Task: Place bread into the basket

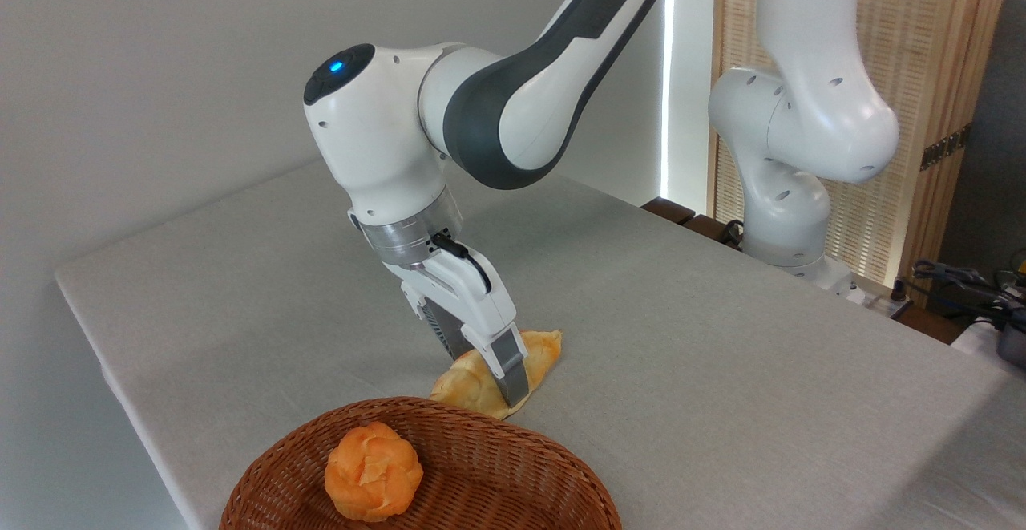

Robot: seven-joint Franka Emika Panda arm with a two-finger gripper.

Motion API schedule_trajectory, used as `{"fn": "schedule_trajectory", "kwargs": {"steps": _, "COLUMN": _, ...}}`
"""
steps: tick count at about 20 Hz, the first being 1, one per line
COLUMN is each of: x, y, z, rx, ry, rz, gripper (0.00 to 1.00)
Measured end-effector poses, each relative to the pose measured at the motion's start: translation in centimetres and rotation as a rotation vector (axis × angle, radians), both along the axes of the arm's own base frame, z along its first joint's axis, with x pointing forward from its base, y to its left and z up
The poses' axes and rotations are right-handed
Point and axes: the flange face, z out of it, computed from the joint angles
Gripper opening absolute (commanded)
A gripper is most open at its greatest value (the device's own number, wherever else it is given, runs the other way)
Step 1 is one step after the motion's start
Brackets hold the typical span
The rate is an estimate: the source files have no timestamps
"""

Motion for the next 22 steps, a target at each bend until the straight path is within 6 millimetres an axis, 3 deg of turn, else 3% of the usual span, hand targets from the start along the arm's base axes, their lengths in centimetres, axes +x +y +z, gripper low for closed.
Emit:
{"fn": "schedule_trajectory", "kwargs": {"steps": 11, "x": 0.2, "y": 0.1, "z": 0.7, "rx": 0.013, "ry": -0.017, "rz": -0.009, "gripper": 0.41}}
{"fn": "schedule_trajectory", "kwargs": {"steps": 14, "x": 0.3, "y": -1.6, "z": 2.0, "rx": 0.007, "ry": -0.046, "rz": -0.041, "gripper": 0.41}}
{"fn": "schedule_trajectory", "kwargs": {"steps": 19, "x": -1.3, "y": -8.1, "z": 4.3, "rx": 0.003, "ry": -0.061, "rz": -0.160, "gripper": 0.41}}
{"fn": "schedule_trajectory", "kwargs": {"steps": 22, "x": -1.0, "y": -8.2, "z": 6.6, "rx": -0.001, "ry": -0.101, "rz": -0.159, "gripper": 0.41}}
